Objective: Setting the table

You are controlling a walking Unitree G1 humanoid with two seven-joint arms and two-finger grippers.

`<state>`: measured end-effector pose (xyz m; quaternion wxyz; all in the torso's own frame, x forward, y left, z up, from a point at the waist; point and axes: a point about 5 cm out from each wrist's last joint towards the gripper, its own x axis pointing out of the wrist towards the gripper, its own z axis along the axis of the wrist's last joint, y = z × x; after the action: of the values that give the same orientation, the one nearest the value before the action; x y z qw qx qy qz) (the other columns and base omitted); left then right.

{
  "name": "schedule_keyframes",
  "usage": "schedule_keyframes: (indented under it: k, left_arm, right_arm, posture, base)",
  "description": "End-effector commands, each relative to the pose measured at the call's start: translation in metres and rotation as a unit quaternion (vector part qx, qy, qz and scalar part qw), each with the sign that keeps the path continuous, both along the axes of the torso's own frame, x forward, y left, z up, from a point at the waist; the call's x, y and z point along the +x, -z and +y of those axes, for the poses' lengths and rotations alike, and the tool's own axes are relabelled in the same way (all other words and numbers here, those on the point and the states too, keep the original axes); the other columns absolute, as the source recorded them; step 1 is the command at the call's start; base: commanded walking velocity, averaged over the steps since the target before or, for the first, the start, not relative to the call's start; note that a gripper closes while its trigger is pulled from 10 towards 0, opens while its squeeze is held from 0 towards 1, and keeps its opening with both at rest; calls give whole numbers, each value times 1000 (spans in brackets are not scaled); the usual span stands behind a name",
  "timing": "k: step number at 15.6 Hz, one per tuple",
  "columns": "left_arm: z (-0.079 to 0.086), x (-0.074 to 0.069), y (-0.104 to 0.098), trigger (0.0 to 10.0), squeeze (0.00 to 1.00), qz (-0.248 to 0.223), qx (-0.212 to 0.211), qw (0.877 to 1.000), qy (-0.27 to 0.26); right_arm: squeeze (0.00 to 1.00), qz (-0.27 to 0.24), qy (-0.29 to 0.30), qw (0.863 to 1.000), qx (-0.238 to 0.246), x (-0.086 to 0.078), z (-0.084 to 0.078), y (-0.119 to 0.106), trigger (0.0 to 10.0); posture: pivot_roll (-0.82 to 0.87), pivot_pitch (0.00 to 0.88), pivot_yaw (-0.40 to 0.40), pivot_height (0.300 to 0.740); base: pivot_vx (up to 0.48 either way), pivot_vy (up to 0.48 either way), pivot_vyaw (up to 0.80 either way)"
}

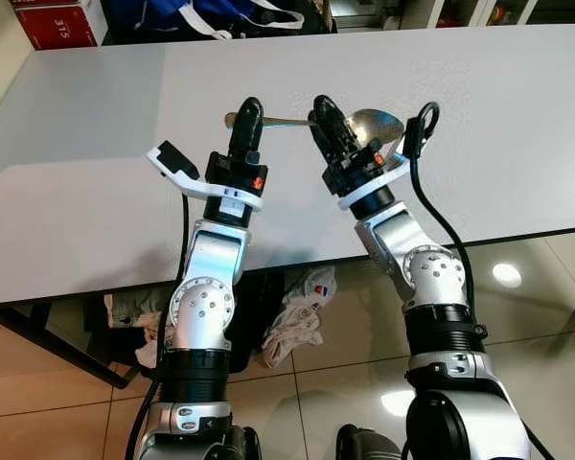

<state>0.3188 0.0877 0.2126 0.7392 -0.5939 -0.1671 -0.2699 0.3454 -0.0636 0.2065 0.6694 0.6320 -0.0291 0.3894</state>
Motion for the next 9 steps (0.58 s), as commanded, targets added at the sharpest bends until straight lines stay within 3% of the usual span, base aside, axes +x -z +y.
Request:
schedule_keyframes:
  k: [1, 5, 7, 9]
  left_arm:
    - [-28, -4, -13, 10000, 0, -8, -46, 998, 29]
    - [-27, 0, -9, 10000, 0, 11, -36, 999, 16]
    - [-27, 0, -9, 10000, 1000, 10, -34, 999, 19]
    - [-27, 0, -8, 10000, 1000, 9, -36, 999, 21]
  right_arm:
    - [0, -22, -46, 997, 60, -4, 40, -30, 0]
    - [0, -23, -46, 997, 59, -4, 41, -32, 0]
    - [0, -21, -44, 997, 52, -4, 42, -32, 0]
    - [0, -20, -40, 998, 45, -3, 41, -31, 0]
  posture:
    - [-70, 99, 58, 740]
    - [-74, 98, 60, 740]
    - [-74, 98, 60, 740]
    - [-77, 93, 59, 740]
  base:
    - [0, 0, 0]
    - [0, 0, 0]
    - [0, 0, 0]
    - [0, 0, 0]
